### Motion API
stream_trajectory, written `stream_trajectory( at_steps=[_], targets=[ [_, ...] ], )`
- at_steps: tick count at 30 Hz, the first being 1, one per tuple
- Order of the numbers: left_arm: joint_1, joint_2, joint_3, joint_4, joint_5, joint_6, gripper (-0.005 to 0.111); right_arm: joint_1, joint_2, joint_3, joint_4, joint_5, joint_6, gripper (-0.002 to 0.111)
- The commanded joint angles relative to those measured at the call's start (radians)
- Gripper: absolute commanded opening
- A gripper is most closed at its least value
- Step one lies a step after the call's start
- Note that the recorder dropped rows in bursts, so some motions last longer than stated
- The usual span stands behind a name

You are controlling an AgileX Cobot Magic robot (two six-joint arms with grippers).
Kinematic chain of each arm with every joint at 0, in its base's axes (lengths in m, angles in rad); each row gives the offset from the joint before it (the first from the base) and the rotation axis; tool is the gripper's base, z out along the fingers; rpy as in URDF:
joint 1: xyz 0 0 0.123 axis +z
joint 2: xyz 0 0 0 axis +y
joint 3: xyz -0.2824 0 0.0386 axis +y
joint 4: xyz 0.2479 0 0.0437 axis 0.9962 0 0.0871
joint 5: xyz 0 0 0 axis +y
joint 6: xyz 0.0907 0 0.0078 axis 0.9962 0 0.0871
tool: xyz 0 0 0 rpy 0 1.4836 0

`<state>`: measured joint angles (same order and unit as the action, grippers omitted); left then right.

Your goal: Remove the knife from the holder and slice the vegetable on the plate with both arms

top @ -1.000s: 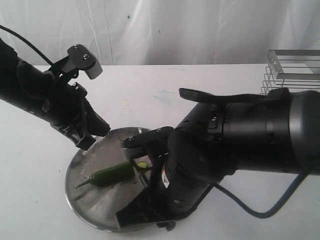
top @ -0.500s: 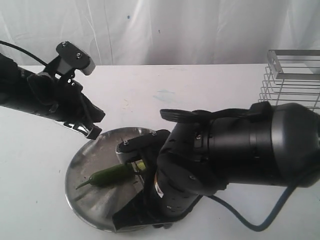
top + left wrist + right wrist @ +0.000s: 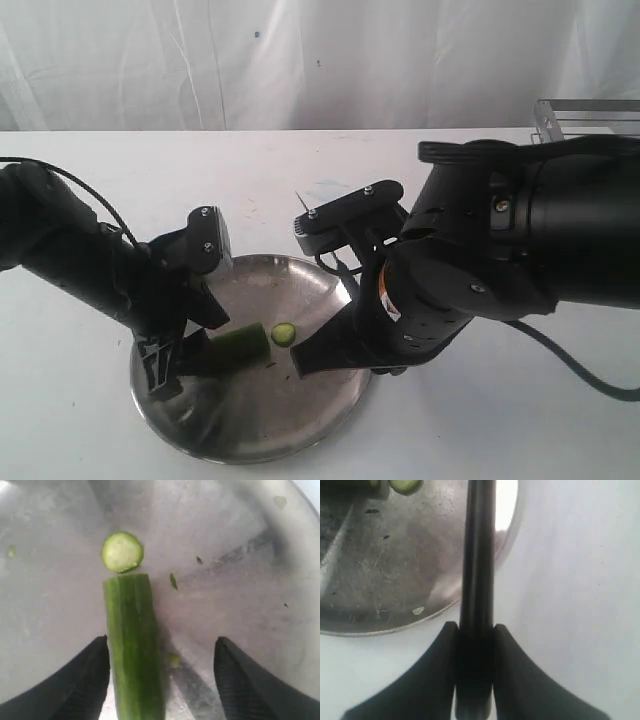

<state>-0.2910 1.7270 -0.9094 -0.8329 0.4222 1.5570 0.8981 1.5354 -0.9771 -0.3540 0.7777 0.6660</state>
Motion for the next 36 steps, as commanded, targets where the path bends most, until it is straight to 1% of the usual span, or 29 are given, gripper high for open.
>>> stream_trajectory(
  at_steps=[1,3,5,6,8,11,12,14,19,21,24,27,29,31,32,34,36],
  targets=[
    [0.000,0.063,0.006,-0.052,-0.041,0.100,0.064,-0.007,-0.021,0.002,-0.001,0.005,-0.013,0.000],
    [0.000,0.088,0.006,-0.063,-0.104,0.100,0.064,-0.007,-0.021,0.002,0.005,0.005,-0.013,0.000],
    [0.000,0.097,0.006,-0.064,-0.118,0.100,0.060,-0.007,-0.021,0.002,0.010,0.004,-0.013,0.000],
    [0.000,0.097,0.002,-0.064,-0.118,0.100,0.054,-0.007,-0.021,0.002,0.010,0.004,-0.013,0.000],
    [0.000,0.097,-0.011,-0.069,-0.117,0.096,0.037,-0.007,-0.021,0.002,0.010,0.002,-0.013,0.000],
    [0.000,0.097,-0.036,-0.080,-0.124,0.070,0.005,-0.007,-0.021,0.002,0.010,0.002,-0.013,0.000],
    [0.000,0.097,-0.045,-0.080,-0.136,0.065,0.000,-0.007,-0.021,0.002,0.010,0.002,-0.013,0.000],
    [0.000,0.097,-0.051,-0.080,-0.162,0.054,0.000,-0.007,-0.021,0.002,0.010,0.003,-0.013,0.000],
    [0.000,0.097,-0.051,-0.049,-0.166,0.054,0.000,-0.007,-0.021,0.002,0.012,0.003,-0.013,0.000],
    [0.000,0.097,-0.051,-0.049,-0.166,0.054,0.003,-0.007,-0.021,0.002,0.017,0.003,-0.013,0.000],
    [0.000,0.097,-0.051,-0.049,-0.161,0.035,0.014,-0.007,-0.021,0.002,0.033,0.003,-0.013,0.000],
    [0.000,0.097,-0.051,-0.049,-0.158,0.004,0.034,-0.007,-0.021,0.002,0.047,0.005,-0.013,0.000],
    [0.000,0.097,-0.051,-0.049,-0.158,-0.012,0.050,-0.002,-0.021,0.002,0.047,0.008,-0.013,0.000],
    [0.000,0.097,-0.051,-0.049,-0.158,-0.017,0.062,-0.002,-0.021,0.002,0.047,0.012,-0.013,0.000],
    [0.000,0.097,-0.051,-0.049,-0.158,-0.017,0.067,-0.002,-0.021,0.002,0.047,0.012,-0.013,0.000],
    [0.000,0.090,-0.051,-0.053,-0.154,-0.017,0.071,-0.002,-0.021,0.002,0.065,0.019,-0.013,0.000],
    [0.000,0.068,-0.053,-0.053,-0.142,-0.017,0.072,-0.002,-0.021,0.002,0.113,0.021,-0.032,0.000]
  ],
)
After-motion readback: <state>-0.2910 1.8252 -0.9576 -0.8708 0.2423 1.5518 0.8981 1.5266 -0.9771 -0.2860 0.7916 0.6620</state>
